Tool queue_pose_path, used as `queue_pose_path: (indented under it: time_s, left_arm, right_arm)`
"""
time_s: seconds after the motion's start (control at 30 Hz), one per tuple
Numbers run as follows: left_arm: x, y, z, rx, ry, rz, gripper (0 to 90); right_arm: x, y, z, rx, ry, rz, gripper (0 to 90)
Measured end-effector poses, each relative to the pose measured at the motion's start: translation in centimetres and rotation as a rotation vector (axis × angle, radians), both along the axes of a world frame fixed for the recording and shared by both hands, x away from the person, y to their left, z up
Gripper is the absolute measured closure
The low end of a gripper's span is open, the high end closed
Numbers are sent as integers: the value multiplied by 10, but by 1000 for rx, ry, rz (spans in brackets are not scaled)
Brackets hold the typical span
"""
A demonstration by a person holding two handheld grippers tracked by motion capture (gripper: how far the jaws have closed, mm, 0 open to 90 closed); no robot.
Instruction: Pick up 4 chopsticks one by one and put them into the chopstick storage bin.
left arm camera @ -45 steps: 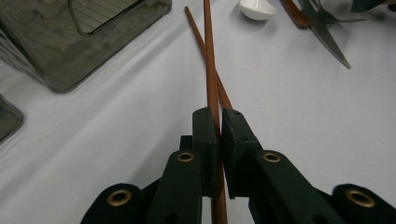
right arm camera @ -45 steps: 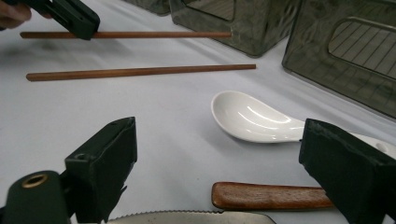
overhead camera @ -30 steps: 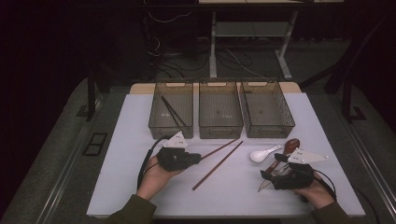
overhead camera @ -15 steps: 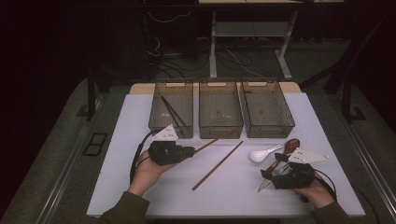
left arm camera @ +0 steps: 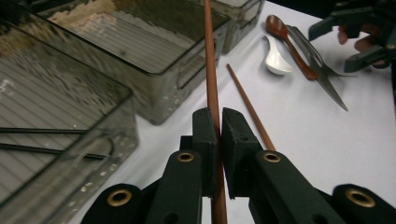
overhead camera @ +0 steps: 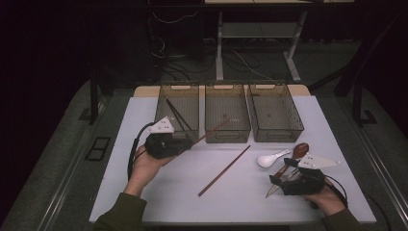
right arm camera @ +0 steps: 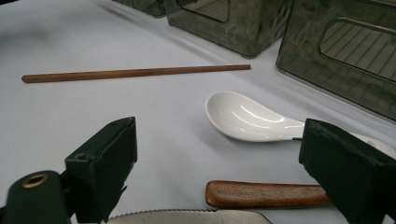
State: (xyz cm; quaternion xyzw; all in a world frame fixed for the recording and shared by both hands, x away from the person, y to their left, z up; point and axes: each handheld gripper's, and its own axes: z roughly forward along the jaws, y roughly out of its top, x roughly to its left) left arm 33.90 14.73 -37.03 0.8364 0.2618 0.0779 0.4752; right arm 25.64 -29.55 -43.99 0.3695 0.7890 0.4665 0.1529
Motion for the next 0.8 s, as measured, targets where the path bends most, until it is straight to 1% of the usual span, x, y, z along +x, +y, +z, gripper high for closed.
queue_pose_path:
  time_s: [0.2,0.4,0.5,0.8]
  left_arm:
    - [14,5,5,9,-19,29,838]
    - [27,9,9,-6,-27,60,837]
    - [33,11,12,-2,-32,72,838]
    - [53,17,27,26,-49,110,837]
  right_arm:
    - [-1,-1,0,3,5,-6,110]
    - [-2,-3,0,3,5,-13,110]
    - [-2,-4,0,5,4,-19,111]
    - [-3,-3,0,2,0,-15,110]
